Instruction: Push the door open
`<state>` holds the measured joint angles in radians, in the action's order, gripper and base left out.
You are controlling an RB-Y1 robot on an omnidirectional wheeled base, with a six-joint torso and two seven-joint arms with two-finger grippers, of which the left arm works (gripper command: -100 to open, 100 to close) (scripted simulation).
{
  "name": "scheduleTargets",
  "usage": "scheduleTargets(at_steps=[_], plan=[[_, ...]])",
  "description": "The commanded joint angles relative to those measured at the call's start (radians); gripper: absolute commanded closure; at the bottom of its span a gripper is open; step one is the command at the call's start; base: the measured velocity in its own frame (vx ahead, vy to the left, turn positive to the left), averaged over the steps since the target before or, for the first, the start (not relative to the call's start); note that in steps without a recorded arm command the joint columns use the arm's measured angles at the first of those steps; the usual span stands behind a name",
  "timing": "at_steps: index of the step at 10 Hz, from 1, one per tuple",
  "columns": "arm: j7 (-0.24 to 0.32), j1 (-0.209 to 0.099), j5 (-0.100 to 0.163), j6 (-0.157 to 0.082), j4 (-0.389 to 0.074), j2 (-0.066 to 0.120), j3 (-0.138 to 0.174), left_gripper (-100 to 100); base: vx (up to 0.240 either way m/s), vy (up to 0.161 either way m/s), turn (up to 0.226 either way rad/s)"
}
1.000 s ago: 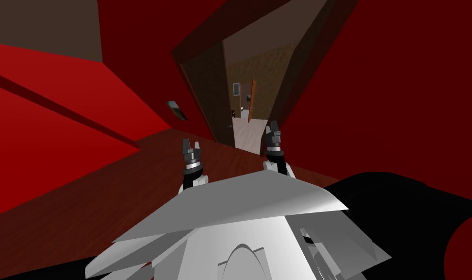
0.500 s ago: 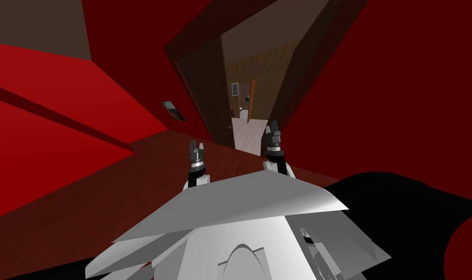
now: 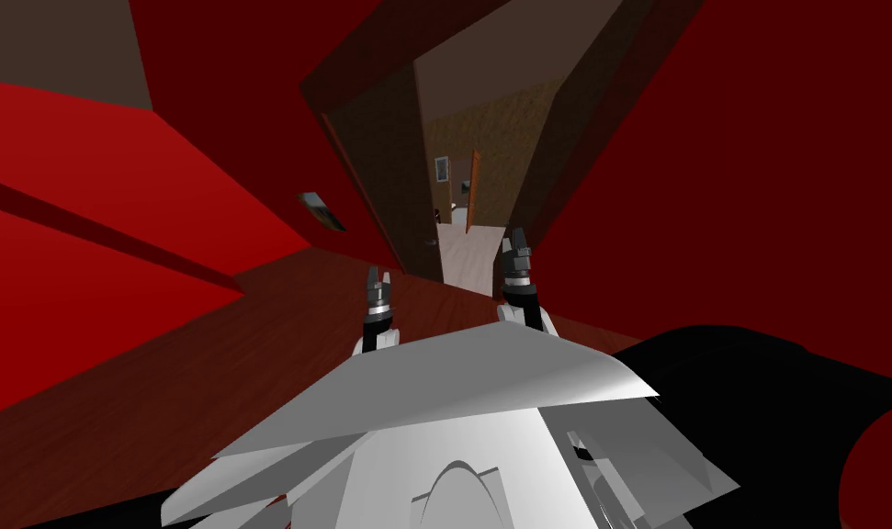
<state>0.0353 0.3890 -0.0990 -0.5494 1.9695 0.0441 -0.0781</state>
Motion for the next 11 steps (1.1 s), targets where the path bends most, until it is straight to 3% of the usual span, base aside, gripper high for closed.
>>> scheduleTargets(at_steps=[1, 11], plan=[[0.005, -0.013, 0.002, -0.007, -0.034, 0.008, -0.002, -100, 0.096, 0.009, -0.044], [0.023, -0.103, 0.007, -0.048, -0.265, 0.034, -0.028, -100, 0.099, 0.025, -0.047]])
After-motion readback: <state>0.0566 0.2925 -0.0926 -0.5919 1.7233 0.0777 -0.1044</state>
